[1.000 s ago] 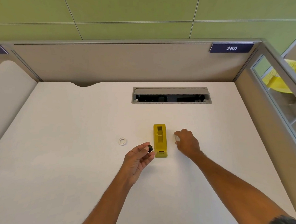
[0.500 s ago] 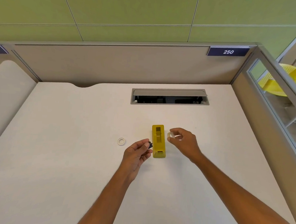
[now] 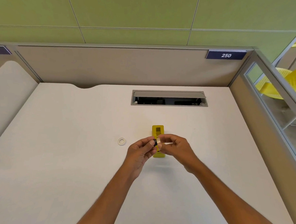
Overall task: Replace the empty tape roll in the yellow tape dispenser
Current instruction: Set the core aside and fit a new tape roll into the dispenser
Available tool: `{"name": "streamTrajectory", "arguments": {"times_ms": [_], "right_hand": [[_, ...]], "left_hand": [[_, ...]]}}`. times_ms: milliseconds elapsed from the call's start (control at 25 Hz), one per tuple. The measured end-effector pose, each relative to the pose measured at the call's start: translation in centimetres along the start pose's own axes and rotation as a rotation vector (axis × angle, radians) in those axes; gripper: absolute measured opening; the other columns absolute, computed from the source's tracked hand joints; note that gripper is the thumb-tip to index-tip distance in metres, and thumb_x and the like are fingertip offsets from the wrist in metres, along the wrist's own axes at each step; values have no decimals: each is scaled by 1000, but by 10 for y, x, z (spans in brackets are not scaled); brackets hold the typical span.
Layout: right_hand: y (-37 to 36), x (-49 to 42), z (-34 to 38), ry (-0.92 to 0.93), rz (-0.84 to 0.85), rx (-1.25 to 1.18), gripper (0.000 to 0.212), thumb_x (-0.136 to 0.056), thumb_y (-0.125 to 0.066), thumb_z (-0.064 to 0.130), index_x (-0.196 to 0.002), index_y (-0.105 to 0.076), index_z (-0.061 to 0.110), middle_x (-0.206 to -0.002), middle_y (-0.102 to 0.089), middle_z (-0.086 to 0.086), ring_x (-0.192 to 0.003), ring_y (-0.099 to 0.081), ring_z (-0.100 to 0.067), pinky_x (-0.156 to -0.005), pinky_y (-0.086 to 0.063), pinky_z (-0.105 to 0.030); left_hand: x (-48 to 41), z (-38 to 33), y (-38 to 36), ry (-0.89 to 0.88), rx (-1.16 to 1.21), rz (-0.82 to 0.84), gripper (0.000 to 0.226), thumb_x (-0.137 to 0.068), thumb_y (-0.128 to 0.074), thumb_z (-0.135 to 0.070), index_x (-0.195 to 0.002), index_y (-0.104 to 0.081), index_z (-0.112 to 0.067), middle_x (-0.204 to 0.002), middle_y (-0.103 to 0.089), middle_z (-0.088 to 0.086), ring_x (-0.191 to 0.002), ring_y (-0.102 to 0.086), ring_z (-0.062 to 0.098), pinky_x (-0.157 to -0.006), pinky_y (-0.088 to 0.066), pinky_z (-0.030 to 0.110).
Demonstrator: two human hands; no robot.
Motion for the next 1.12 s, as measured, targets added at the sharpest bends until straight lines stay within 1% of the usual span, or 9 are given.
{"name": "streamTrajectory", "arguments": {"times_ms": [120,200,440,560,640,760,840,960,1120], "right_hand": [[-3,4,3,-9,27,6,41,-92,-86,19,-130,-75,21,-128,-75,-8,-110,-78,-30,-103,-62,-49],[-5,7,5,-9,38,46,43,-91,-87,19,-132,-74,23,-129,-75,-4,-109,-78,-27,-105,-60,-50],[-10,10,7,7,48,81,48,-91,-87,17,-135,-72,24,-131,-74,-2,-111,-77,-27,-106,-60,-50],[-13,10,7,16,50,81,46,-90,-87,15,-133,-73,26,-128,-74,-1,-107,-78,-24,-104,-61,-48],[-14,11,5,26,57,69,45,-90,-87,15,-131,-75,29,-124,-75,0,-105,-79,-21,-100,-64,-44],[-17,12,3,51,72,21,42,-93,-84,16,-131,-76,33,-119,-77,-1,-107,-78,-22,-93,-66,-37],[-19,13,2,60,76,20,43,-93,-84,17,-131,-76,34,-116,-79,3,-106,-79,-23,-92,-66,-36],[-19,13,1,49,96,50,52,-87,-89,14,-133,-75,34,-119,-78,8,-100,-80,-22,-94,-65,-34],[-19,12,1,44,80,81,53,-88,-87,9,-135,-73,29,-121,-78,9,-96,-81,-24,-98,-64,-39]], "left_hand": [[4,0,0,5,4,2,35,-81,-86,-17,-115,-83,-10,-117,-81,18,-99,-79,24,-86,-64,28],[6,0,1,5,3,2,34,-82,-85,-17,-115,-83,-10,-119,-80,19,-100,-79,25,-86,-64,28],[13,-3,5,3,-20,-16,32,-80,-86,-18,-111,-84,-10,-114,-81,18,-93,-79,23,-83,-65,28],[15,-3,7,3,-41,-31,30,-81,-87,-17,-110,-84,-10,-115,-81,21,-95,-79,25,-84,-65,29],[17,-3,7,1,-56,-28,25,-87,-84,-14,-112,-84,-9,-116,-80,22,-98,-79,27,-84,-65,28],[19,-3,8,0,-63,-36,22,-91,-82,-11,-112,-83,-8,-114,-81,22,-97,-79,27,-84,-65,28],[19,-3,8,-2,-73,-48,23,-91,-82,-11,-113,-82,-6,-113,-81,23,-93,-79,25,-83,-65,28],[19,-3,8,-7,-82,-66,30,-84,-86,-18,-111,-82,-6,-107,-81,21,-84,-76,24,-80,-65,29],[17,-1,9,4,-115,-66,37,-77,-88,-27,-109,-83,-10,-103,-81,20,-83,-72,24,-80,-65,31]]}}
Point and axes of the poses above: each hand's wrist, its own x-axis away from the middle knuckle, its own y-axis out of the back of the hand, z = x × y, the point moved 3 cm from there along -x, towards the middle knuckle
